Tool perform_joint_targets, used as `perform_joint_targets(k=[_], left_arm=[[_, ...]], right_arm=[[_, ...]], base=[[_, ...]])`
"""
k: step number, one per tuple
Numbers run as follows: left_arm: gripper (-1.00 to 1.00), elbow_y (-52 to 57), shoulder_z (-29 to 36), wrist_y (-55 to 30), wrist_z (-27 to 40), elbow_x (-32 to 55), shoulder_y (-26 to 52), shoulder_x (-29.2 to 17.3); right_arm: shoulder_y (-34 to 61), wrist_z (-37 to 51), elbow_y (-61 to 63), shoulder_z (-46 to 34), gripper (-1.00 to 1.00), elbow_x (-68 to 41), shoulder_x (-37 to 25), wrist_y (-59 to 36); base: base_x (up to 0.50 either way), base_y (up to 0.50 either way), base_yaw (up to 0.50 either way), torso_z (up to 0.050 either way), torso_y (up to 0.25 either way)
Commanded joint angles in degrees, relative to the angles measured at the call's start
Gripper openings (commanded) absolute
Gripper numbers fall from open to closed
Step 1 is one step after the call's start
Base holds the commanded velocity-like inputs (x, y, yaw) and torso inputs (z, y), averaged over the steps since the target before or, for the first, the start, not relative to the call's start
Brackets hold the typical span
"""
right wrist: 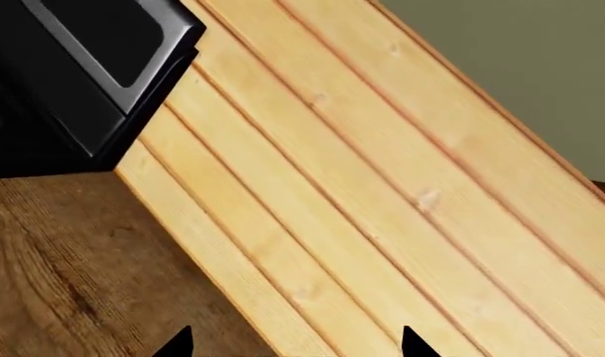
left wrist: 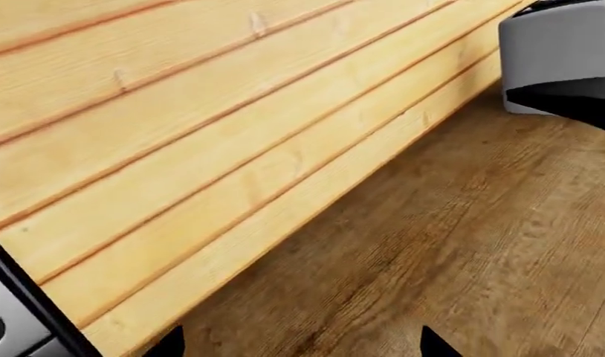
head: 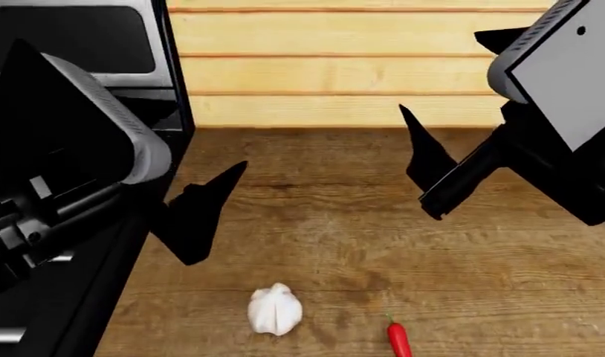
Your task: Pick the garlic, chili pepper from the counter and place them in the cabinet. Then close the cabinet.
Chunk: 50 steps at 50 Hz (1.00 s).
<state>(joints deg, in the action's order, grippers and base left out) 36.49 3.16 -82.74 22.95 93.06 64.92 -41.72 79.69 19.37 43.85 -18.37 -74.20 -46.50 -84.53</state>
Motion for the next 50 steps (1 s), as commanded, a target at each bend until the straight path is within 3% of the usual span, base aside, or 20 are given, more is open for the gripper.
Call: perform_joint_targets(k=[1, 10, 21, 32, 50], left_arm=[[1.0, 3.2, 1.34, 2.44, 0.68, 12.98, -0.37, -3.28], [1.0, 6.0, 5.94, 4.86, 3.51, 18.45, -3.62, -2.39], [1.0, 6.59, 10.44, 4.39, 3.9, 16.5, -7.84, 1.15], [1.0, 6.87, 10.78, 1.49, -2.15, 7.62, -13.51, 3.57], [1.0, 8.01, 12.8, 0.95, -10.98, -6.6, -19.88, 3.48]], right_arm=[[2.42, 9.39, -2.89, 2.16, 1.0, -17.46, -1.04, -0.96], [5.29, 16.86, -4.47, -2.32, 1.0, -29.12, -4.73, 0.1], [3.76, 17.01, -4.02, -2.03, 1.0, -29.59, -6.22, 2.37], [2.0, 16.1, -3.01, -2.01, 1.0, -28.41, -7.13, 3.14], [-1.0, 14.65, -1.48, -1.93, 1.0, -26.15, -8.07, 4.62]], base=[[0.0, 0.0, 0.0, 0.0, 0.0], [0.0, 0.0, 0.0, 0.0, 0.0], [0.0, 0.0, 0.0, 0.0, 0.0], [0.0, 0.0, 0.0, 0.0, 0.0], [0.0, 0.0, 0.0, 0.0, 0.0]])
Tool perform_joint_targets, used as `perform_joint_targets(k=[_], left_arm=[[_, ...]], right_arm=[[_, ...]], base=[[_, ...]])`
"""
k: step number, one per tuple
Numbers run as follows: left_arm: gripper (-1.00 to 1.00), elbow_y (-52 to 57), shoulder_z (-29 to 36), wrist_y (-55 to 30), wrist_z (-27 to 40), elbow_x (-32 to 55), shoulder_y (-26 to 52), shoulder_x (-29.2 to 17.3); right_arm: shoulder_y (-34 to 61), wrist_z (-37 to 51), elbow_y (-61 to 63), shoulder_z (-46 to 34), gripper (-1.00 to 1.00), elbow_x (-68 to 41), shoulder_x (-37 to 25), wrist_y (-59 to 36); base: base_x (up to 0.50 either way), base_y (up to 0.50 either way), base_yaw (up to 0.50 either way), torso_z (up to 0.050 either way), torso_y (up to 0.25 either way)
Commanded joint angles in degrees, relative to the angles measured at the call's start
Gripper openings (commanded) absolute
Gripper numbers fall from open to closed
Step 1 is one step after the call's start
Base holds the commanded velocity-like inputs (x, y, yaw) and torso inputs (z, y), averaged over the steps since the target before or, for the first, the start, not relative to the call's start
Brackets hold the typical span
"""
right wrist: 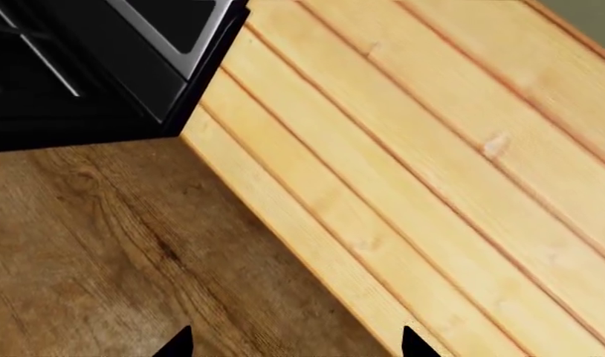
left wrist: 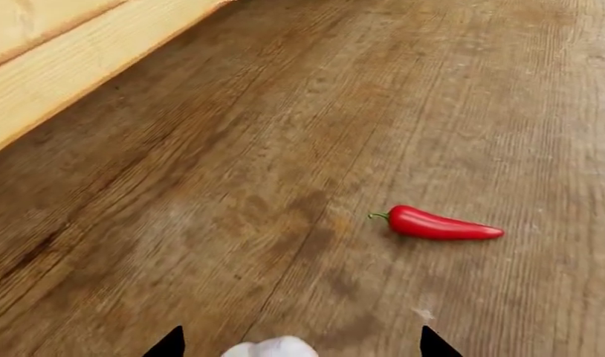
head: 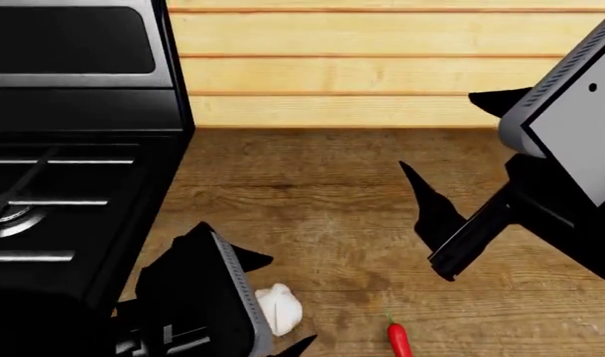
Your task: Pick the garlic, chili pepper from the counter and place them in the cabinet. Then close the cabinet.
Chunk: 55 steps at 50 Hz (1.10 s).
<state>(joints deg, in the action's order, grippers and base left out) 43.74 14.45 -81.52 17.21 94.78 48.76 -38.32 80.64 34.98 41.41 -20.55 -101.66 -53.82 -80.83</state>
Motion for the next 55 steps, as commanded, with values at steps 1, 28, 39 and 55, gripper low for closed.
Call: perform_joint_targets(k=[1, 28, 39, 55], left_arm=[[1.0, 0.76, 1.8, -0.21, -5.8, -9.28, -3.86, 0.02], [-1.0, 4.0, 21.74, 3.91, -22.17, -30.41, -12.34, -4.54], [-1.0, 8.31, 27.03, 3.32, -26.76, -28.81, -13.33, -7.79], [-1.0, 7.29, 17.87, 17.84, -18.51, -43.06, -10.0, -6.04]], right_arm=[[-2.14, -1.09, 1.05, 0.26, 1.0, 1.48, -0.76, 1.01], [-8.46, -6.25, 3.91, 2.26, 1.0, 7.86, -2.54, 4.1], [-8.88, -5.93, 4.51, 2.16, 1.0, 7.99, -2.97, 4.77], [-8.47, -5.55, 4.62, 1.5, 1.0, 7.75, -3.05, 5.16]], base=[[0.0, 0.0, 0.0, 0.0, 0.0], [0.0, 0.0, 0.0, 0.0, 0.0], [0.0, 0.0, 0.0, 0.0, 0.0], [0.0, 0.0, 0.01, 0.0, 0.0]])
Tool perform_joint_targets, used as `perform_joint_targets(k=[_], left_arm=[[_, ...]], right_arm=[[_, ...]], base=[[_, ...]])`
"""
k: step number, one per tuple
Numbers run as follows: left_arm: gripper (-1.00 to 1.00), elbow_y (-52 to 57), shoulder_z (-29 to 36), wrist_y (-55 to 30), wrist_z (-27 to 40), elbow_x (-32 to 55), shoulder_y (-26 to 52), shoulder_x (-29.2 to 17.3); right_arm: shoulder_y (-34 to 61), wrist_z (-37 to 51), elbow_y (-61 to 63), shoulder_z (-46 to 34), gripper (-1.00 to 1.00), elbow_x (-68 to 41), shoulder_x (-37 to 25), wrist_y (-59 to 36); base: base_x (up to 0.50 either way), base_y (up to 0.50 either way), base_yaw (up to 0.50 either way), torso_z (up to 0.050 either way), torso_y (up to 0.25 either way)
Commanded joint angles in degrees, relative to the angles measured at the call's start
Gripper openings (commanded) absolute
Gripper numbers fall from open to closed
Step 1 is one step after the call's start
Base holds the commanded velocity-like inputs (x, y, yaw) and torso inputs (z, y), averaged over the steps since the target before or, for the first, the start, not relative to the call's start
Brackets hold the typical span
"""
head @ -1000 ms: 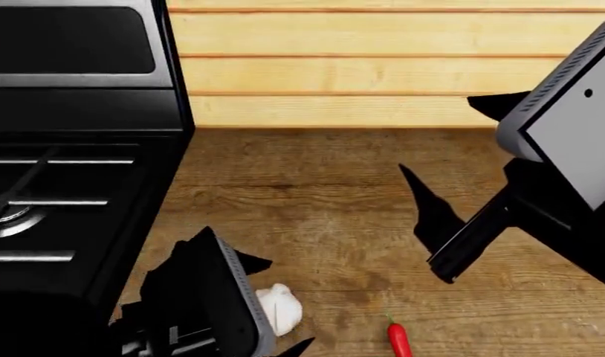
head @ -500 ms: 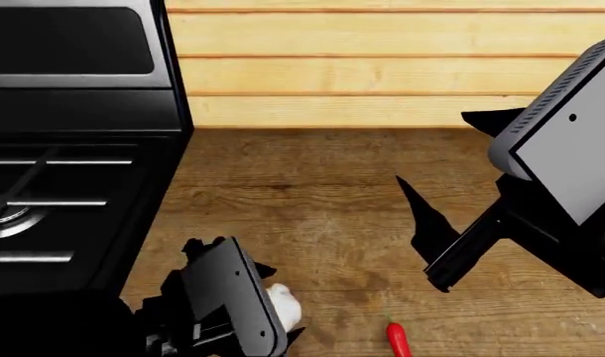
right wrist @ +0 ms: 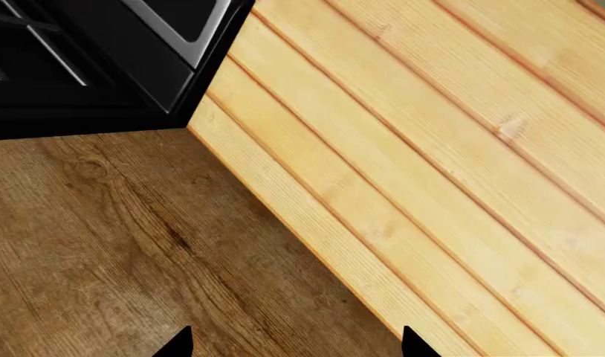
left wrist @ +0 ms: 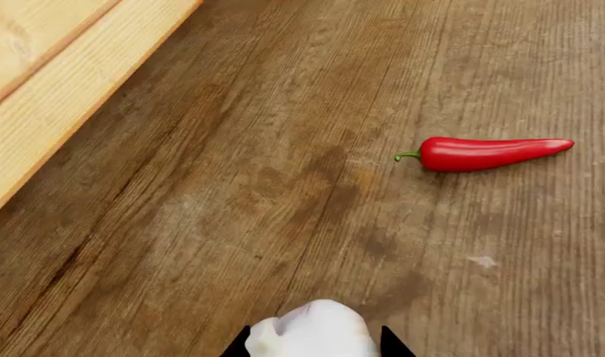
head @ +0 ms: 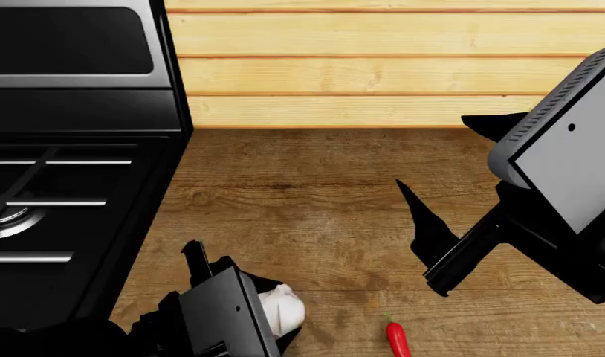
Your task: Pick the garlic, chili pepper from the counter and place them in the cabinet. Then close the cabinet.
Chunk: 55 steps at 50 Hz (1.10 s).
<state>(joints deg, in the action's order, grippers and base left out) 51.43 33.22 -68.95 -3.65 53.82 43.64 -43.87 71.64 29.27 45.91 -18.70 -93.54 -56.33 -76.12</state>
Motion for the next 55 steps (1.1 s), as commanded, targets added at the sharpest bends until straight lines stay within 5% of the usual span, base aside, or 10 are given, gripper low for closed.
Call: perform_joint_targets(k=[1, 11, 19, 29, 55], left_arm=[[-1.0, -0.11, -2.16, 5.42, 2.91, -1.59, -4.14, -0.5], [-1.0, 2.57, -8.11, 5.52, 7.0, -0.21, -0.18, -2.55], [-1.0, 2.09, -6.43, 5.61, 11.83, -8.59, 1.34, -3.16], [-1.0, 0.87, -6.7, 2.68, 16.69, -10.83, 3.76, -1.71], [-1.0, -0.97, -3.63, 4.75, 21.01, -17.07, 3.69, -1.97]], right_arm=[[0.72, 0.26, 0.1, -0.38, 1.0, -0.56, -0.58, 0.46], [2.27, 4.01, -1.29, -0.25, 1.0, -4.83, -2.2, 1.67], [10.21, 29.16, -6.38, -15.31, 1.0, -33.09, -5.62, 8.03], [7.65, 37.62, -3.87, -23.17, 1.0, -47.96, -7.5, 17.68], [-14.09, 39.91, 1.53, -30.87, 1.0, -37.05, -5.93, 30.26]], base=[[0.0, 0.0, 0.01, 0.0, 0.0], [0.0, 0.0, 0.0, 0.0, 0.0], [0.0, 0.0, 0.0, 0.0, 0.0], [0.0, 0.0, 0.0, 0.0, 0.0], [0.0, 0.0, 0.0, 0.0, 0.0]])
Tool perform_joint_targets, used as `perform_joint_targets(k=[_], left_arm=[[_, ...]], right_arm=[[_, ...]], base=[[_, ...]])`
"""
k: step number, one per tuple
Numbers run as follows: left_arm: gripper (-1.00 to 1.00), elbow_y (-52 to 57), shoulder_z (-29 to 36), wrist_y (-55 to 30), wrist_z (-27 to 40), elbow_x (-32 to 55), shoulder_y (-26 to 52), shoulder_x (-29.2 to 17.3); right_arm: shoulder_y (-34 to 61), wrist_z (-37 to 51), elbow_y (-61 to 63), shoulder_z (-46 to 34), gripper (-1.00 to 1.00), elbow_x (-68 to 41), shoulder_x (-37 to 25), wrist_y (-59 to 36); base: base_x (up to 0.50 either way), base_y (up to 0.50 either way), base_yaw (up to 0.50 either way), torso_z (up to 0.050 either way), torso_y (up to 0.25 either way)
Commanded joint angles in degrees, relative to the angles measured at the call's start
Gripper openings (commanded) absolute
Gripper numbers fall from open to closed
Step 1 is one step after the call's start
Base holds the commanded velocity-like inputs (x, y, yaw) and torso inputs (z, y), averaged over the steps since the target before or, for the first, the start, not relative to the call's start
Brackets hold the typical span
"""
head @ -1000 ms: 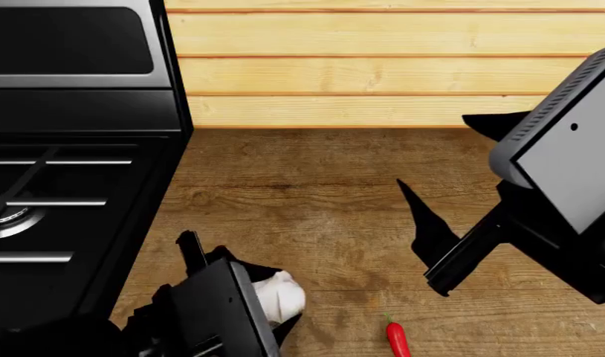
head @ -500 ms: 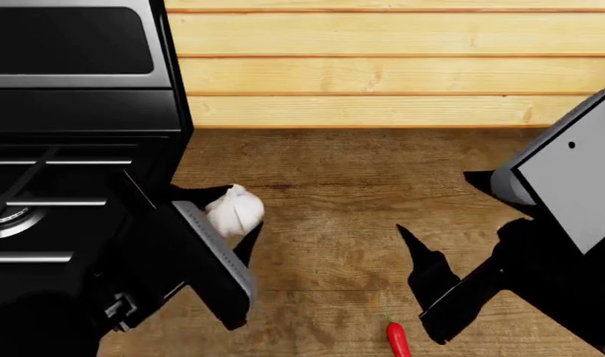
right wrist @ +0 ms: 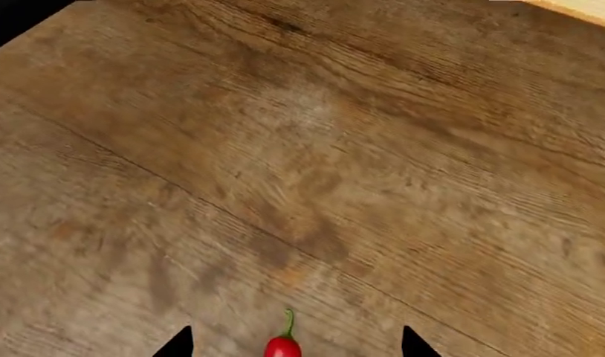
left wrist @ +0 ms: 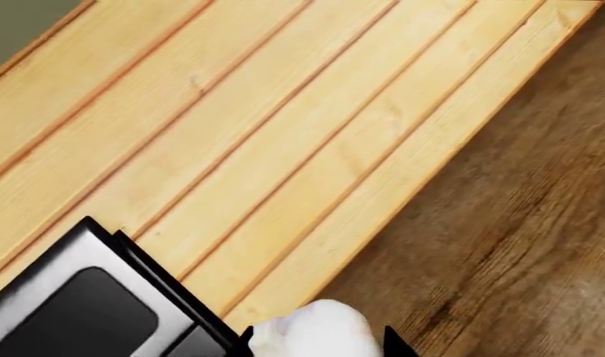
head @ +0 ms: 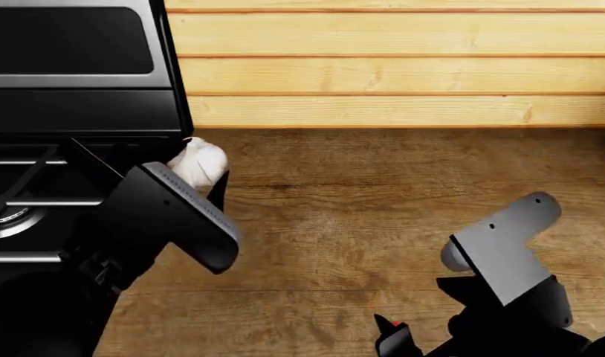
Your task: Pick the garlic, chili pepper from the counter and place them in the cabinet. Then close the cabinet.
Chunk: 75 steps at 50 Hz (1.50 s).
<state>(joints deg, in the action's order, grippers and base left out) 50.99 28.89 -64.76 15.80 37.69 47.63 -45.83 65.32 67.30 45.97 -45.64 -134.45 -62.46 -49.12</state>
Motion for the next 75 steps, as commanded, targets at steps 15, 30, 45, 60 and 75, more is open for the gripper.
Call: perform_joint_targets(k=[15, 30, 45, 60, 75], left_arm=[[-1.0, -1.04, 1.22, 2.11, 1.9, -1.24, -1.94, -0.42], [-1.0, -0.7, 0.43, 3.08, 2.45, -0.58, -3.15, -0.93], [-1.0, -0.62, -0.11, 3.08, 2.77, 0.34, -3.14, -0.8], [-1.0, 3.84, -3.81, 2.89, 7.89, -0.76, 0.29, -0.22], [-1.0, 8.88, -4.48, 5.51, 15.42, 5.55, 3.74, -2.75]], right_arm=[[-14.09, 0.38, 0.42, -7.13, 1.0, 9.3, 0.78, 2.75], [-17.92, 0.33, -1.73, -10.76, -1.0, 14.31, 4.85, 1.49], [-17.1, 0.82, -0.86, -10.2, -1.0, 15.09, 4.25, 1.45], [2.08, 5.79, 4.09, -0.34, -1.0, 9.51, 0.14, -0.38], [5.99, 2.51, 9.4, 9.3, -1.0, 12.87, -2.02, 5.17]], base=[[0.0, 0.0, 0.0, 0.0, 0.0], [0.0, 0.0, 0.0, 0.0, 0.0], [0.0, 0.0, 0.0, 0.0, 0.0], [0.0, 0.0, 0.0, 0.0, 0.0], [0.0, 0.0, 0.0, 0.0, 0.0]])
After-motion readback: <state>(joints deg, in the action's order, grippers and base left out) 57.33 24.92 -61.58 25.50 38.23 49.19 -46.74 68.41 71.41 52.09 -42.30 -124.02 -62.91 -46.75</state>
